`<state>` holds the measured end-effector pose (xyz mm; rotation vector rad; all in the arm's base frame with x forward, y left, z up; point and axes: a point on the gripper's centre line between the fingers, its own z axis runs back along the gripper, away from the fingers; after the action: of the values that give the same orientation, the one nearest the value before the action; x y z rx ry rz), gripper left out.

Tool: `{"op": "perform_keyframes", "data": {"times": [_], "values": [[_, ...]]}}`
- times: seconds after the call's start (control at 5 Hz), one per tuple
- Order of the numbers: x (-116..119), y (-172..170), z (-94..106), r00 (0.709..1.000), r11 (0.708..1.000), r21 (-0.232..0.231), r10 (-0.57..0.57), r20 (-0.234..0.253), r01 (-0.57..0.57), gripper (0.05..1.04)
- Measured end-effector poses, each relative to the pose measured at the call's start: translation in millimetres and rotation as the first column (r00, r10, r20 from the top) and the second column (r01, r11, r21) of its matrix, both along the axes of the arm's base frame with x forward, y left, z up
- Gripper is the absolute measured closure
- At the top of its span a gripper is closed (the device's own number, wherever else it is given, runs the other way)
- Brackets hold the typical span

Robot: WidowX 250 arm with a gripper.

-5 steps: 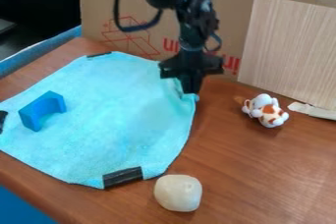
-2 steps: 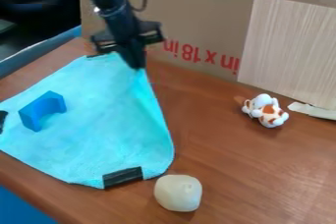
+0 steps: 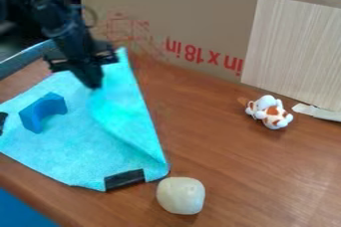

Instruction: Fold the cloth from the top right to the bottom left

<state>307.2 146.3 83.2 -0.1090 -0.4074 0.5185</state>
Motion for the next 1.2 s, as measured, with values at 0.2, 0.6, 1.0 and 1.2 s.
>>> {"op": "perform_keyframes", "data": {"times": [0.2,0.6,1.0,1.2], "values": [[-30.2,22.6,6.2,0.999,0.999,-0.003,-0.033,0.006,0.033,1.015],[-77.9,60.6,21.0,0.998,0.997,-0.031,-0.064,0.022,0.065,0.996],[-99.6,88.3,24.6,0.968,0.971,0.079,-0.212,-0.136,0.223,0.579],[-98.1,81.5,24.6,0.935,0.942,0.081,-0.309,-0.172,0.326,0.255]]}}
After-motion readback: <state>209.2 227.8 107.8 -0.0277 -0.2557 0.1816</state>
